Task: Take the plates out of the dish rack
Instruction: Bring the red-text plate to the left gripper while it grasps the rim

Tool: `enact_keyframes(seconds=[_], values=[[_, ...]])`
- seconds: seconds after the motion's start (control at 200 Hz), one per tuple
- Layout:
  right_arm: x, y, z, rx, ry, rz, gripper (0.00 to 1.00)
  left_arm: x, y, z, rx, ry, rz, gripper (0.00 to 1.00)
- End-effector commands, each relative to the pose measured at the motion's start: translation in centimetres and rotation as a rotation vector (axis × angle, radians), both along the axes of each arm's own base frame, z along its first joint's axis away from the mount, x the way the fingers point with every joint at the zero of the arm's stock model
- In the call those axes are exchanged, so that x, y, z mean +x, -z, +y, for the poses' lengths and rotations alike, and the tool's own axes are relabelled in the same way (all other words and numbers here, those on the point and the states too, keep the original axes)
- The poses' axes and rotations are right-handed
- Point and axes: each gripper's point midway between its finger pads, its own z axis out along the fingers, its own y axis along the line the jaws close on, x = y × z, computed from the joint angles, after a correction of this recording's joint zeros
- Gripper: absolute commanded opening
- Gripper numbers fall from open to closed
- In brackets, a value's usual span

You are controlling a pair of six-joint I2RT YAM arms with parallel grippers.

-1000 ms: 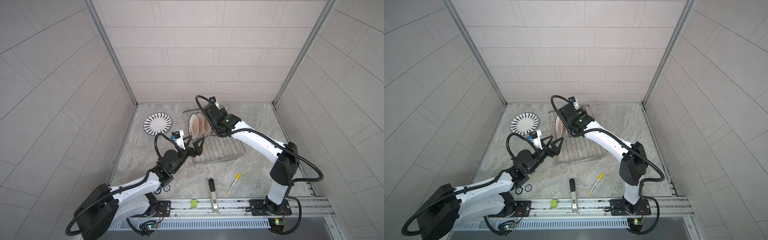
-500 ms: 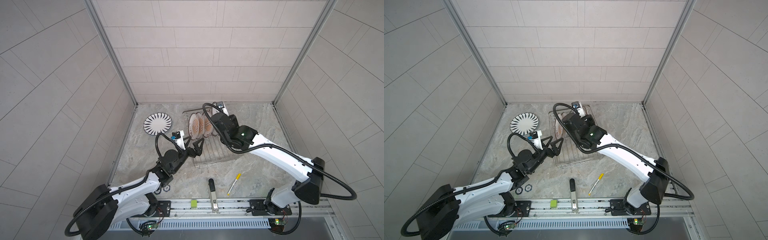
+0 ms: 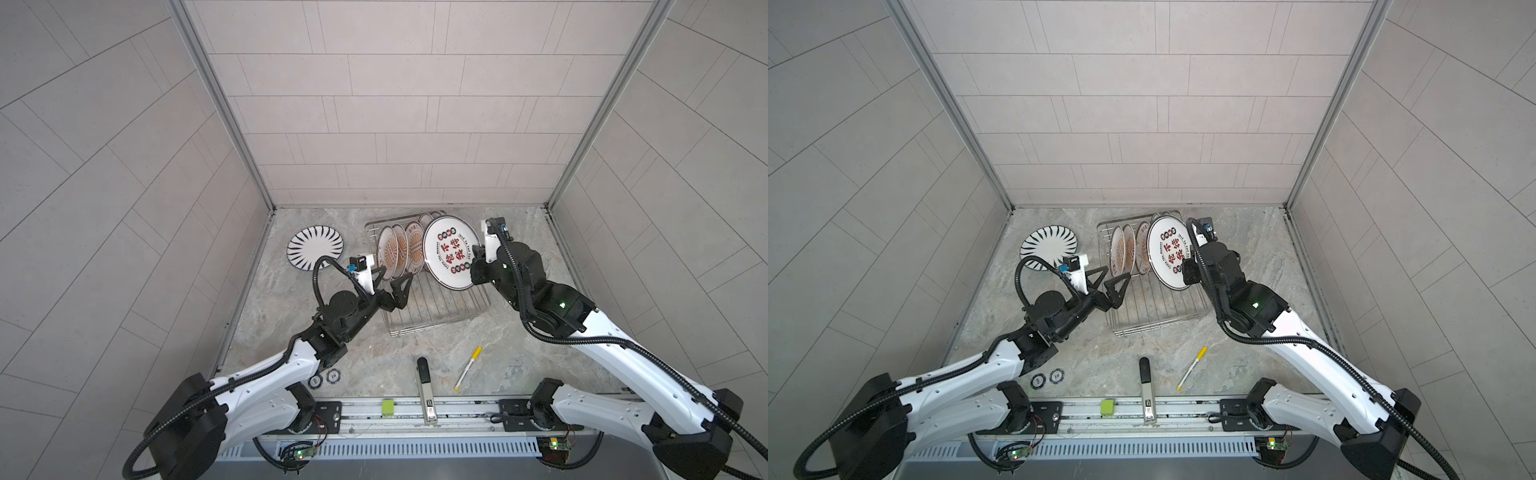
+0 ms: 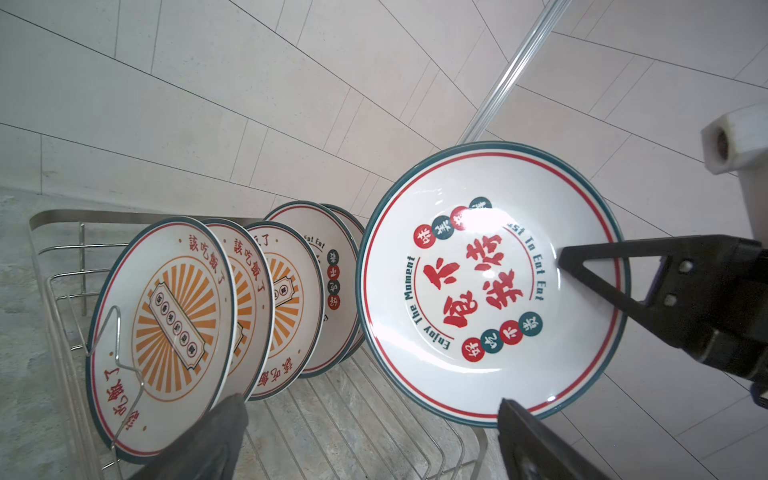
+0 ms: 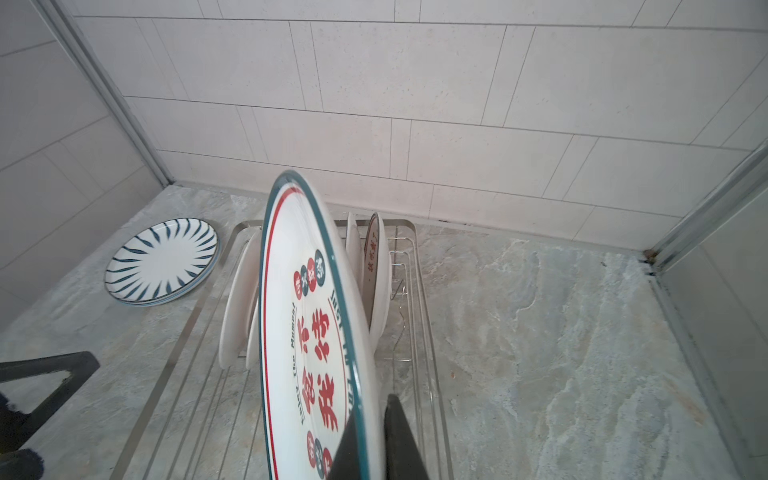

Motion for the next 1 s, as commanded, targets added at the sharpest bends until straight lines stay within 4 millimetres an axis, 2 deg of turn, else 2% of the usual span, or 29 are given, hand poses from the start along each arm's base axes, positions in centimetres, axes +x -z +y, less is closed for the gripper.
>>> enact_keyframes(seconds=[0.0, 0.145, 0.34, 0.44, 0.54, 0.631, 0.686, 0.836, 0.916, 0.996], values=[[-1.0, -2.5, 2.2, 0.214, -0.172, -0.043, 0.05, -0.2, -0.6, -0.4, 0.031, 0.040, -0.015, 1.00], [-1.6, -2.7, 3.6, 0.371, -0.351, -0.012, 0.05, 0.2, 0.1, -0.2, 0.038, 0.024, 0.017, 1.00], [-1.3, -2.5, 5.1, 0.482, -0.471, 0.014, 0.05, -0.4, -1.0, -2.0, -0.065, 0.137, 0.017, 0.99], [-1.3, -2.9, 5.4, 0.562, -0.542, 0.039, 0.05, -0.6, -1.2, -1.9, -0.149, 0.144, 0.048, 0.95], [-1.1, -2.8, 5.2, 0.564, -0.552, 0.042, 0.05, -1.1, -2.1, -1.7, -0.275, 0.167, 0.060, 0.83], [-0.8, -2.3, 5.2, 0.560, -0.540, 0.049, 0.05, -1.3, -2.6, -1.9, -0.311, 0.186, 0.072, 0.68], [-0.7, -2.0, 4.9, 0.549, -0.524, 0.051, 0.05, -1.2, -2.6, -1.8, -0.325, 0.183, 0.080, 0.65], [-0.6, -1.3, 4.2, 0.519, -0.479, 0.039, 0.05, -0.6, -1.9, -0.5, -0.343, 0.101, 0.105, 0.45], [-0.4, -0.9, 4.1, 0.507, -0.469, 0.040, 0.05, -0.3, -1.6, 0.0, -0.338, 0.066, 0.114, 0.40], [-0.3, -0.4, 4.2, 0.479, -0.466, 0.061, 0.05, -0.3, -1.5, 0.1, -0.342, 0.057, 0.117, 0.30]])
